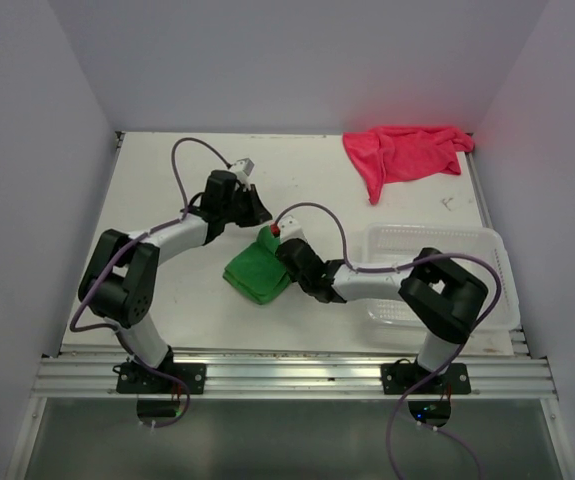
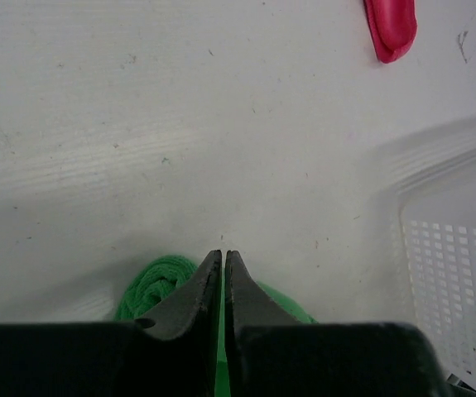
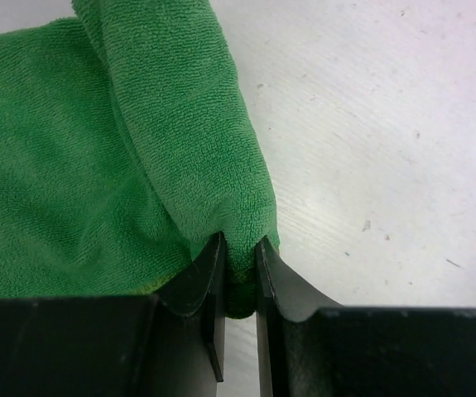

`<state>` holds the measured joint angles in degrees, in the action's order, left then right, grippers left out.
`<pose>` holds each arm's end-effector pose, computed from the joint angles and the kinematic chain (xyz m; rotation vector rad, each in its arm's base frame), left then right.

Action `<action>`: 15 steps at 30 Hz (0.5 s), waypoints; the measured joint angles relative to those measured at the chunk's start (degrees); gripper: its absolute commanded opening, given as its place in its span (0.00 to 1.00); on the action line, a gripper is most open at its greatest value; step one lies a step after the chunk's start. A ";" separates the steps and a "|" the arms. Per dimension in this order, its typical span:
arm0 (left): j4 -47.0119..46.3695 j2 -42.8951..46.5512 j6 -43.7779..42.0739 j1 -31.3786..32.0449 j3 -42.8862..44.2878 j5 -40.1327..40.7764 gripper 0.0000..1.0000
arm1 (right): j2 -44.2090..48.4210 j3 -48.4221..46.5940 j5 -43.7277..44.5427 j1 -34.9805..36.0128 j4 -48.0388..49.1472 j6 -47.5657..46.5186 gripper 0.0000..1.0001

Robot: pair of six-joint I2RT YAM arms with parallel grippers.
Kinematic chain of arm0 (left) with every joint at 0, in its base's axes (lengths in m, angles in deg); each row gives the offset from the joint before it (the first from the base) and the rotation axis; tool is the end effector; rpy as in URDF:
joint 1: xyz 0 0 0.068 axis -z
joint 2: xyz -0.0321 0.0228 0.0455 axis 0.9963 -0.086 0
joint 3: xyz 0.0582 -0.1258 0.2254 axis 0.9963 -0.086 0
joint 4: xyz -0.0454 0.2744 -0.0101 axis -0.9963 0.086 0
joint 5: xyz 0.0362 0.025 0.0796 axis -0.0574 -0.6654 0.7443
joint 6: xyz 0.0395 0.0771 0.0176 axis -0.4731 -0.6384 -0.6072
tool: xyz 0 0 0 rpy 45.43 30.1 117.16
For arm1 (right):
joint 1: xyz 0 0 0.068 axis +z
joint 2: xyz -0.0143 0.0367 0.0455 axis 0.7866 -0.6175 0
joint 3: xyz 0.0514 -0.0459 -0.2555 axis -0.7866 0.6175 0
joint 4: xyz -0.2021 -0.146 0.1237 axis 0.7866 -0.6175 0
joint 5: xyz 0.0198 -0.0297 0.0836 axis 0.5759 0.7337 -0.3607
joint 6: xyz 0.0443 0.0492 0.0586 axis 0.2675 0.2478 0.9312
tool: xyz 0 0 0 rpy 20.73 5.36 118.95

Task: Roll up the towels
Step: Roll the towel

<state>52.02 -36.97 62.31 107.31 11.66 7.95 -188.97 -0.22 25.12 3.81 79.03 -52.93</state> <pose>0.3806 -0.1799 0.1551 -0.0211 2.2894 -0.8340 0.2510 0.3015 0.1129 -0.5417 2.1181 0.1139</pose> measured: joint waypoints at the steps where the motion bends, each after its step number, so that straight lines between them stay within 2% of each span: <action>1: -0.20 0.28 0.09 0.00 -0.28 -0.22 0.09 | 0.00 0.02 1.81 0.55 -0.15 -0.81 0.00; 6: -0.44 2.10 0.52 0.02 -2.75 -1.18 0.09 | -0.63 -0.07 10.12 5.03 -0.28 -5.51 0.00; 15: -0.61 2.56 0.52 0.44 -4.09 -1.70 0.09 | -7.48 -3.52 21.31 12.04 -0.15 -14.93 0.00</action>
<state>51.41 -34.41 62.84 107.74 7.58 6.24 -196.44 -3.74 46.43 15.85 78.87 -67.86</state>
